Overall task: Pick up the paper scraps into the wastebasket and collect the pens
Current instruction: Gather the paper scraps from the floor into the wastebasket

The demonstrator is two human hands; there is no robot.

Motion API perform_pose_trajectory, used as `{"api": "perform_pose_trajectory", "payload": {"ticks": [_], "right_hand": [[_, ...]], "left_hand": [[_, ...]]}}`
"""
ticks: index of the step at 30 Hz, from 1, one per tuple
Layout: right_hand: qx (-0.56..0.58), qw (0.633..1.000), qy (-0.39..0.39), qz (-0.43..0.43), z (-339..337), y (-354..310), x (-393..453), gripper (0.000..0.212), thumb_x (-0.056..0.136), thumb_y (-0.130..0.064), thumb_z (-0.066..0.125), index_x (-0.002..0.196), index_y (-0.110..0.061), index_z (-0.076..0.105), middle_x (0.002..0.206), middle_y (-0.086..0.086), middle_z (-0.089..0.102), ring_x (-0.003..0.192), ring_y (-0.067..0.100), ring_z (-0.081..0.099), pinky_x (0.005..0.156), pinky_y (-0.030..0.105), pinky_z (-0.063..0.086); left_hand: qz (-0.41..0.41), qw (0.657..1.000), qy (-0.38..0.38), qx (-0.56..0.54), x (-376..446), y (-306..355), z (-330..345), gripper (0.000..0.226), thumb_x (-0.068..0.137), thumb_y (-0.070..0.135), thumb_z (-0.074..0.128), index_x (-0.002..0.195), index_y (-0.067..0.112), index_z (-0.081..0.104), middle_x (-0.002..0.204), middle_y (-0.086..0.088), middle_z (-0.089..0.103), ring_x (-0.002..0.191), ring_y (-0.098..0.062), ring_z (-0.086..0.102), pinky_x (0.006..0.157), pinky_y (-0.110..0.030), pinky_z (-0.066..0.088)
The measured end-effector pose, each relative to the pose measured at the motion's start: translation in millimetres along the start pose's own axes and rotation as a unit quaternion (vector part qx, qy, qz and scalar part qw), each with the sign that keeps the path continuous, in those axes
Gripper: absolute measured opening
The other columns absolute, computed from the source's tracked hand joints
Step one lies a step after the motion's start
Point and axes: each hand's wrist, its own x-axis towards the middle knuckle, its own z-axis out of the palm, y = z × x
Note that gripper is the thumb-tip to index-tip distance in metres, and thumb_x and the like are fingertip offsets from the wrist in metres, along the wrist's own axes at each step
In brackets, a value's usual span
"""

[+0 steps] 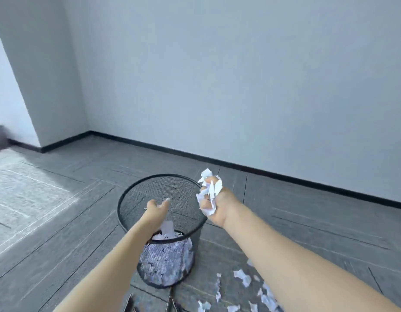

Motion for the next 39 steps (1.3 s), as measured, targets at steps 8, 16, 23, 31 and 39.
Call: {"api": "perform_pose_trajectory", "payload": {"ticks": [8,16,23,31,39], "right_hand": [[-0.065,0.997,0.023,0.037,17,30,68,0.06,0.09,-0.057,0.034,0.124,-0.009,0.044,0.125,0.019,0.051,0.105,0.033,0.055,0.085,0.045,0.046],[-0.23,0.97,-0.01,0.078,-7,41,76,0.057,0.099,-0.042,0.022,0.144,-0.007,0.02,0.154,0.011,0.012,0.142,0.026,0.007,0.111,0.054,0.008],[-0.209,0.976,-0.048,0.039,-32,29,44,0.045,0.101,-0.026,0.023,0.134,-0.001,0.039,0.141,0.015,0.042,0.131,0.026,0.038,0.109,0.044,0.026],[-0.26,0.964,0.044,0.036,-168,-11,-26,0.032,0.098,-0.024,0.037,0.125,-0.009,0.048,0.131,0.008,0.054,0.122,0.024,0.049,0.108,0.042,0.031],[-0.321,0.907,0.231,0.144,-350,56,-64,0.028,0.098,-0.021,0.037,0.121,-0.013,0.051,0.13,0.006,0.055,0.114,0.023,0.053,0.101,0.042,0.034]], "left_hand": [[0.179,0.92,0.121,0.328,-11,-34,3,0.041,0.093,0.041,0.038,0.121,0.014,0.049,0.153,-0.01,0.015,0.124,-0.031,0.039,0.099,-0.044,0.037],[0.225,0.894,0.188,0.339,-18,-44,11,0.033,0.096,0.025,0.03,0.082,0.008,0.055,0.095,-0.009,0.059,0.081,-0.027,0.057,0.074,-0.036,0.041],[0.194,0.889,0.108,0.4,-15,-41,4,0.05,0.091,0.059,0.024,0.073,0.021,0.052,0.072,0.004,0.064,0.069,-0.02,0.059,0.064,-0.029,0.042],[0.502,0.729,0.13,0.446,-55,-39,49,0.04,0.086,0.039,0.036,0.099,0.015,0.065,0.111,-0.004,0.063,0.105,-0.026,0.055,0.099,-0.042,0.034],[0.303,0.783,-0.232,0.492,-126,-112,203,0.037,0.092,0.012,0.035,0.125,0.017,0.049,0.132,0.002,0.048,0.121,-0.019,0.047,0.105,-0.035,0.033]]}}
